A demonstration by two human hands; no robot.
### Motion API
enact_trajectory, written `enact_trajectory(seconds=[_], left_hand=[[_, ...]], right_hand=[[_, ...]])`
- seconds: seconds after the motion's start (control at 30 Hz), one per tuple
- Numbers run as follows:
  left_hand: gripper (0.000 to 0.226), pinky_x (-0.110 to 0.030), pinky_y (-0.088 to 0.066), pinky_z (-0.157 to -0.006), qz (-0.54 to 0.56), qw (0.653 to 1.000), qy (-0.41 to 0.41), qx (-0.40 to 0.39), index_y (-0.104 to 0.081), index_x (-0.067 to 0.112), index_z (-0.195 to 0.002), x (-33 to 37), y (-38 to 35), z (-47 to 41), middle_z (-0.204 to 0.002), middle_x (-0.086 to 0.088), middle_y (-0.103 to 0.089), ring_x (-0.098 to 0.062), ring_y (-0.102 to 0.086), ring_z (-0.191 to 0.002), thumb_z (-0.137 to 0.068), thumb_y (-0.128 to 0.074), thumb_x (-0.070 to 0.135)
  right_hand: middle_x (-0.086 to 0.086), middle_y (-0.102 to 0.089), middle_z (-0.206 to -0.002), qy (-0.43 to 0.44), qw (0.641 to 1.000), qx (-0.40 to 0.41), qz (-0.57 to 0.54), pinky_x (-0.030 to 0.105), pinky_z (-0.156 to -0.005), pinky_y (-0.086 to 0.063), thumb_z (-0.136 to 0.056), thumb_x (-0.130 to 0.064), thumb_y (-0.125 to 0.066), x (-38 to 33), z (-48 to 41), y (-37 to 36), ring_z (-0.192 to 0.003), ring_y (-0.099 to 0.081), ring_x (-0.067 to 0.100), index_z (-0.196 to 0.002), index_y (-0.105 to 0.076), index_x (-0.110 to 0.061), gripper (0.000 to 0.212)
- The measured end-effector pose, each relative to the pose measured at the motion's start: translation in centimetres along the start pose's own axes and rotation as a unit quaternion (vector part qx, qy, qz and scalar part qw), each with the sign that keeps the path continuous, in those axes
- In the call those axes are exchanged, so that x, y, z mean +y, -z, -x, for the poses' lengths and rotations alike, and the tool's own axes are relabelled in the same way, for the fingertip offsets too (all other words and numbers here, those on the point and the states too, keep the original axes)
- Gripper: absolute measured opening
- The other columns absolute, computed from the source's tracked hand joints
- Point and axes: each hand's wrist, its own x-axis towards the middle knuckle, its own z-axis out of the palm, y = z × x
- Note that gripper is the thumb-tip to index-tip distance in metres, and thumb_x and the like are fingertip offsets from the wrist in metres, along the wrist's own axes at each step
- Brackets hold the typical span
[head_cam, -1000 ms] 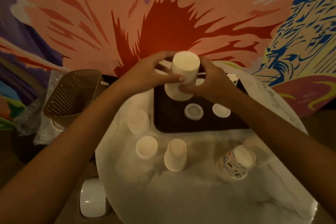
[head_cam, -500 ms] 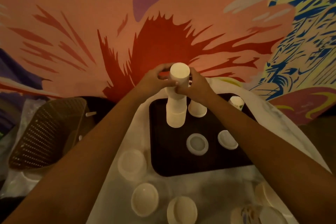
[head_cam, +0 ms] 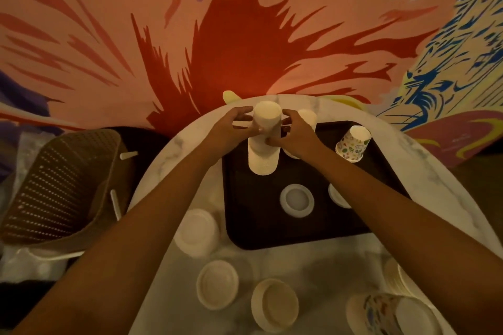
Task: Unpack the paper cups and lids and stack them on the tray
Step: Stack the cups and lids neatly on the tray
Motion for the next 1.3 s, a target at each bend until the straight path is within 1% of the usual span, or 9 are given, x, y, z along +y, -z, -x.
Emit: enact_trajectory(seconds=[0.23, 0.37, 0.5, 0.6, 0.77, 0.9, 0.97, 1.2, 1.3], left_hand=[[0.035, -0.022, -0.044, -0.085, -0.03, 0.996, 0.034, -0.08, -0.053, 0.025, -0.118, -1.2, 0.1, 9.4, -0.101, 0.01, -0.058, -0.012, -0.057, -0.1, -0.085, -0.063, 0.022], [0.033, -0.018, -0.045, -0.084, -0.001, 0.994, 0.066, -0.092, -0.055, 0.029, -0.113, -3.4, -0.4, 14.6, -0.104, 0.009, -0.061, -0.012, -0.059, -0.101, -0.083, -0.066, 0.019], [0.045, -0.014, -0.047, -0.08, 0.006, 0.987, 0.087, -0.134, -0.051, 0.03, -0.117, -5.1, -1.9, 18.9, -0.112, 0.008, -0.059, -0.006, -0.058, -0.102, -0.079, -0.069, 0.018], [0.055, -0.019, -0.047, -0.088, 0.003, 0.983, 0.094, -0.16, -0.048, 0.034, -0.119, -6.6, -3.5, 21.4, -0.119, 0.009, -0.056, -0.008, -0.056, -0.108, -0.072, -0.074, 0.023], [0.066, -0.026, -0.042, -0.095, -0.026, 0.982, 0.101, -0.154, -0.042, 0.037, -0.126, -8.5, -6.2, 23.3, -0.129, 0.011, -0.047, -0.013, -0.049, -0.116, -0.072, -0.077, 0.027], [0.065, -0.03, -0.042, -0.097, -0.03, 0.987, 0.106, -0.119, -0.041, 0.028, -0.13, -8.7, -8.0, 23.8, -0.131, 0.005, -0.047, -0.011, -0.047, -0.113, -0.075, -0.075, 0.022], [0.063, -0.027, -0.042, -0.093, -0.022, 0.989, 0.106, -0.101, -0.042, 0.028, -0.128, -8.6, -8.4, 23.9, -0.132, 0.002, -0.049, -0.01, -0.047, -0.109, -0.075, -0.074, 0.021], [0.061, -0.032, -0.042, -0.094, 0.009, 0.992, 0.105, -0.072, -0.043, 0.026, -0.13, -7.6, -8.4, 23.7, -0.133, 0.001, -0.05, -0.013, -0.049, -0.111, -0.076, -0.073, 0.023], [0.059, -0.022, -0.044, -0.087, 0.0, 0.996, 0.081, -0.047, -0.043, 0.028, -0.128, -6.0, -7.6, 23.3, -0.129, 0.003, -0.051, -0.01, -0.05, -0.108, -0.076, -0.072, 0.025]], right_hand=[[0.012, -0.043, -0.136, 0.004, 0.997, -0.049, 0.051, 0.024, -0.09, -0.036, -0.077, -0.013, -0.072, 0.4, 7.6, 1.2, -0.121, -0.046, 0.024, -0.139, -0.027, -0.01, 0.077], [0.012, -0.042, -0.138, -0.021, 0.991, -0.12, 0.049, 0.028, -0.093, -0.042, -0.078, -0.005, -0.069, 0.9, 12.4, 1.3, -0.123, -0.046, 0.025, -0.14, -0.029, -0.013, 0.074], [0.012, -0.042, -0.138, -0.046, 0.968, -0.237, 0.07, 0.026, -0.091, -0.045, -0.077, -0.002, -0.068, 2.0, 16.4, 1.1, -0.124, -0.047, 0.024, -0.14, -0.03, -0.017, 0.075], [0.009, -0.041, -0.139, -0.059, 0.952, -0.283, 0.102, 0.027, -0.094, -0.044, -0.076, -0.004, -0.07, 3.4, 19.1, 0.0, -0.125, -0.046, 0.023, -0.14, -0.029, -0.017, 0.077], [0.005, -0.041, -0.14, -0.067, 0.953, -0.263, 0.137, 0.031, -0.1, -0.041, -0.072, -0.014, -0.075, 6.9, 21.6, -3.1, -0.125, -0.044, 0.021, -0.138, -0.031, -0.018, 0.08], [0.0, -0.044, -0.137, -0.041, 0.969, -0.239, 0.052, 0.022, -0.096, -0.034, -0.069, -0.013, -0.078, 7.8, 22.9, -5.2, -0.123, -0.042, 0.012, -0.134, -0.037, -0.016, 0.077], [0.002, -0.046, -0.136, -0.036, 0.977, -0.21, 0.02, 0.02, -0.094, -0.033, -0.068, -0.011, -0.079, 8.2, 23.2, -5.8, -0.125, -0.042, 0.015, -0.133, -0.038, -0.016, 0.076], [0.002, -0.048, -0.133, -0.029, 0.984, -0.178, -0.005, 0.02, -0.09, -0.036, -0.069, -0.012, -0.079, 8.0, 23.1, -5.3, -0.114, -0.045, 0.009, -0.131, -0.039, -0.017, 0.074], [0.002, -0.051, -0.128, -0.013, 0.988, -0.15, -0.016, 0.021, -0.086, -0.038, -0.067, -0.014, -0.08, 6.6, 22.8, -4.1, -0.109, -0.047, 0.01, -0.13, -0.041, -0.016, 0.075]])
